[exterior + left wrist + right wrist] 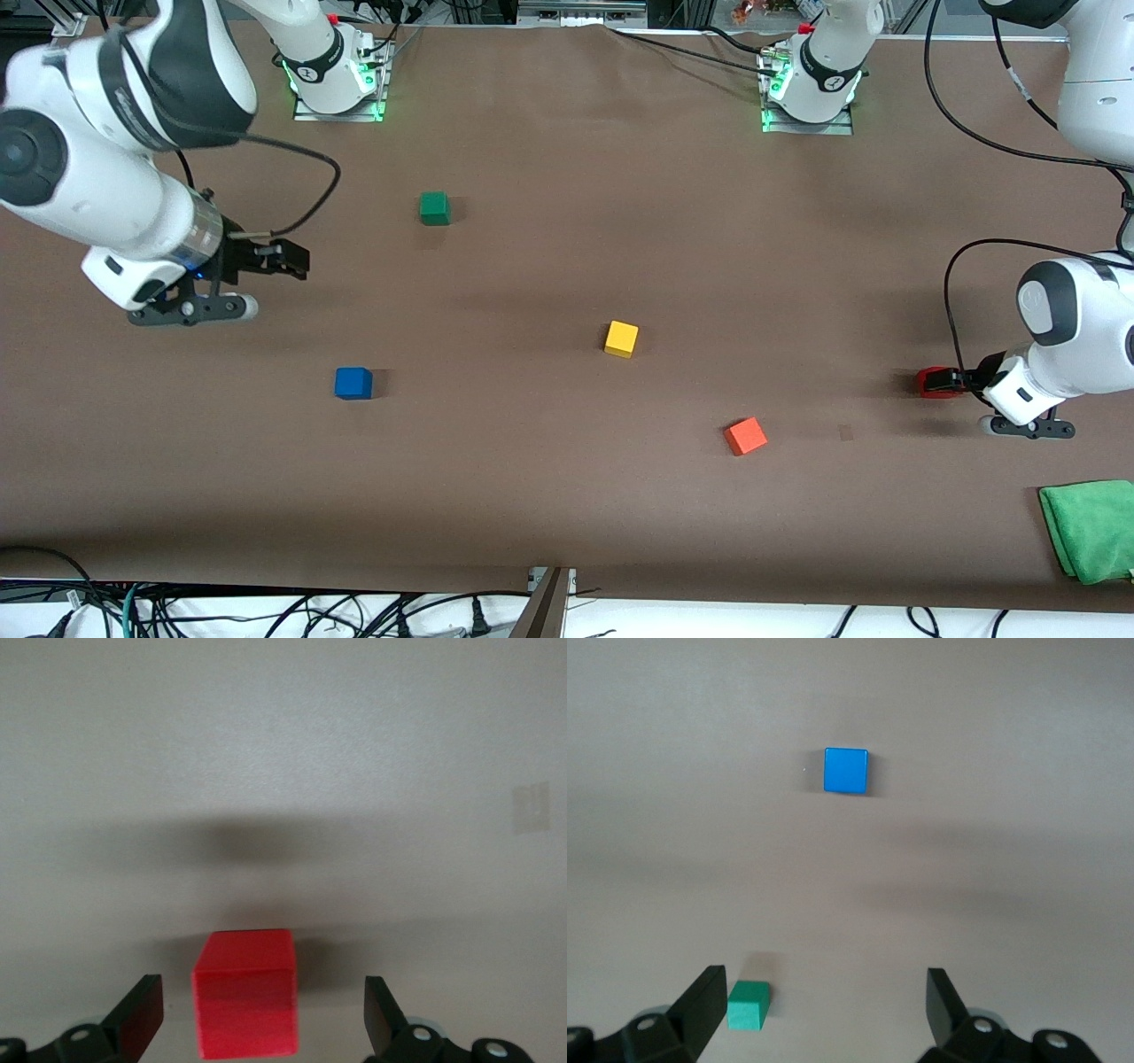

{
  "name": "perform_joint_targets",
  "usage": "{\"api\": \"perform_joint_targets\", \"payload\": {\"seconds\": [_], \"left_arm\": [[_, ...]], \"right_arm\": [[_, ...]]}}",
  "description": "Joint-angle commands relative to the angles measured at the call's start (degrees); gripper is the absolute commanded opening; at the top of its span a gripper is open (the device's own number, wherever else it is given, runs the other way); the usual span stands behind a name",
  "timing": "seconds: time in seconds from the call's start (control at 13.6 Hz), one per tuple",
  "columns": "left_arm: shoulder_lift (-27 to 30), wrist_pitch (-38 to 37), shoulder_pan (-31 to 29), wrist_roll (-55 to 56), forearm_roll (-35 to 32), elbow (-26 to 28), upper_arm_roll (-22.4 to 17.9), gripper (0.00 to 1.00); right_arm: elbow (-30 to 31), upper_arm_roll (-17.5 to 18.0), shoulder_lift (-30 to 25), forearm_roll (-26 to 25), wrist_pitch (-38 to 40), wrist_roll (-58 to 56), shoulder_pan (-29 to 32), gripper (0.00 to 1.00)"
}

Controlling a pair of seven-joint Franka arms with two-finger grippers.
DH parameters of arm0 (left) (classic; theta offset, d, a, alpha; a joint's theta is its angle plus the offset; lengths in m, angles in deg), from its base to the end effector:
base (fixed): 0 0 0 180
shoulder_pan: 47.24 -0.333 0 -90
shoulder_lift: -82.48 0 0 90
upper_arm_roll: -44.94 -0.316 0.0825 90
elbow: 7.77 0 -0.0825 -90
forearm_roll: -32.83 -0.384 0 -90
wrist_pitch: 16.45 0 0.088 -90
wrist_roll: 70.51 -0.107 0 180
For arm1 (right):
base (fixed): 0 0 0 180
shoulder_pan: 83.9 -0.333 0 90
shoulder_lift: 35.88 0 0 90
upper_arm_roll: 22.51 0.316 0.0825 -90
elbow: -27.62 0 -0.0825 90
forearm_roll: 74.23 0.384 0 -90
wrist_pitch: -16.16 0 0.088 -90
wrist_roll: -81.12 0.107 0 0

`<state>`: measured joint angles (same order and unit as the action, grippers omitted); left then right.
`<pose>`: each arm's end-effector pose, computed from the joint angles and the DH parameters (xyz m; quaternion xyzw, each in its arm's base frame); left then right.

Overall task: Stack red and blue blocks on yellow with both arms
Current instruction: 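Grasp the red cube with the left gripper while the right gripper descends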

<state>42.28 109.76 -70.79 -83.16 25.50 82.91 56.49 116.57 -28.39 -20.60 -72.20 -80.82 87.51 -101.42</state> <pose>0.6715 0.1660 0.2259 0.9991 -0.0241 -0.0286 0.0219 0.6140 0.1365 0.4852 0.9971 0.0434 -0.0623 0.0060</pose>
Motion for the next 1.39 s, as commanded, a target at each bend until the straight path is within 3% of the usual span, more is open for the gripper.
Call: {"api": "perform_joint_targets", "payload": {"seconds": [0.0,0.15,0.37,0.51,0.81,1.1,1.32], "left_arm": [[-0.4,2.3,-1.8,-2.2,-1.4,1.3,0.7,0.98],[-0.8,2.3,-1.8,-2.7,-1.4,1.7,0.7,0.74],[-0.8,1.9,-1.5,-2.7,-1.4,1.7,0.7,0.17],[-0.1,1.3,-1.1,-2.3,-1.4,1.4,1.1,0.0],[4.2,-6.6,3.4,-0.5,-1.3,0.3,7.4,0.0],[6.1,-11.1,17.4,12.0,-0.8,-1.8,9.3,0.0],[5.8,-12.9,30.4,25.0,-0.8,-4.8,9.2,0.02]], "right_arm": [[-2.1,0.3,5.6,-0.3,-4.9,-0.1,-0.1,0.99],[-2.2,0.3,9.7,0.4,-9.7,-0.3,0.0,1.0],[-2.1,0.3,14.1,4.7,-13.8,-2.1,0.5,1.0],[-2.0,0.2,18.0,4.8,-18.5,-6.6,0.8,1.0],[-1.8,0.1,23.2,4.7,-24.0,-8.4,1.5,1.0],[-1.2,0.1,26.3,4.8,-27.7,-9.3,2.3,0.97],[-1.1,0.1,27.0,4.9,-29.0,-9.2,2.6,0.81]]}}
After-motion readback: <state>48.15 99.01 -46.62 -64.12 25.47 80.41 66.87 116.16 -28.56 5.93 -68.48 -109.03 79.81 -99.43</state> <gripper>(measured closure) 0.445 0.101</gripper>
